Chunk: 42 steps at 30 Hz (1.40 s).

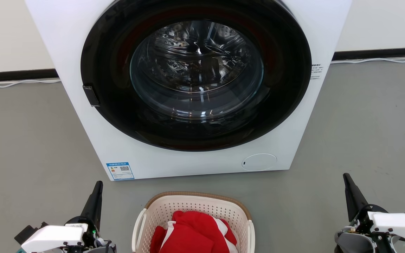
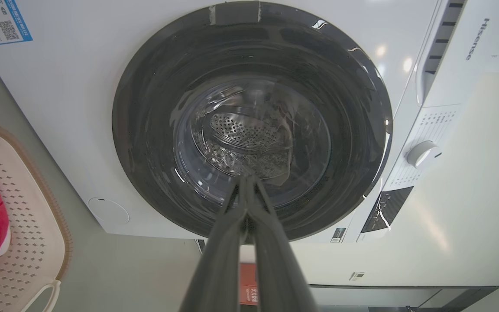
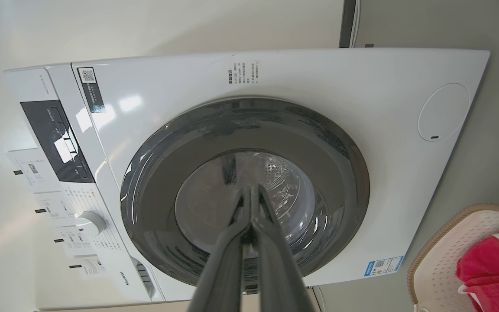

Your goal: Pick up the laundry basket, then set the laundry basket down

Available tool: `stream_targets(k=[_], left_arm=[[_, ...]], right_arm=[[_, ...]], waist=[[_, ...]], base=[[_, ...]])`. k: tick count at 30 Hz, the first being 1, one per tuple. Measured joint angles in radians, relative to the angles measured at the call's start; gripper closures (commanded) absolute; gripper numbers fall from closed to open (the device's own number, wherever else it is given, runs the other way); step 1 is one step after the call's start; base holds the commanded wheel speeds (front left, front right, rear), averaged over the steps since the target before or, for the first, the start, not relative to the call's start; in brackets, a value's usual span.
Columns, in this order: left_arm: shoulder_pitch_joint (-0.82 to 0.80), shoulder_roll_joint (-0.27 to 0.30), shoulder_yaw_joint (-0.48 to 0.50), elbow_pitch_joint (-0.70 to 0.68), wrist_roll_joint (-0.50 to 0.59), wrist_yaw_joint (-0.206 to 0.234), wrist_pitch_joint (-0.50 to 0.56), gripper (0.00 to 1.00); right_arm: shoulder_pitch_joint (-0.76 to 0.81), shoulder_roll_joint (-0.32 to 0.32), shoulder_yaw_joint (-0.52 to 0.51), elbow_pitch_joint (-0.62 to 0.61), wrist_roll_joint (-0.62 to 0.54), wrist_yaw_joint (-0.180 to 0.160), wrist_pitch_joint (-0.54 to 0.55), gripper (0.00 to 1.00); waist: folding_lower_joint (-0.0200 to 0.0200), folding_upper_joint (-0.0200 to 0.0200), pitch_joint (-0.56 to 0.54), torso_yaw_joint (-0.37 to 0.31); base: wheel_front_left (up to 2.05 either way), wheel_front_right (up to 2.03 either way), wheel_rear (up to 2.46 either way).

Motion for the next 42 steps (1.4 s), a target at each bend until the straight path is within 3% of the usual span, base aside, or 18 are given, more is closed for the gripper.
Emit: stream_targets(k=[42], left_arm=[[0.0,0.0,0.0,0.0,0.0,0.0,0.0,1.0]], right_arm=[[0.0,0.0,0.0,0.0,0.0,0.0,0.0,1.0]], waist=[[0.0,0.0,0.0,0.0]], base=[[0.0,0.0,0.0]])
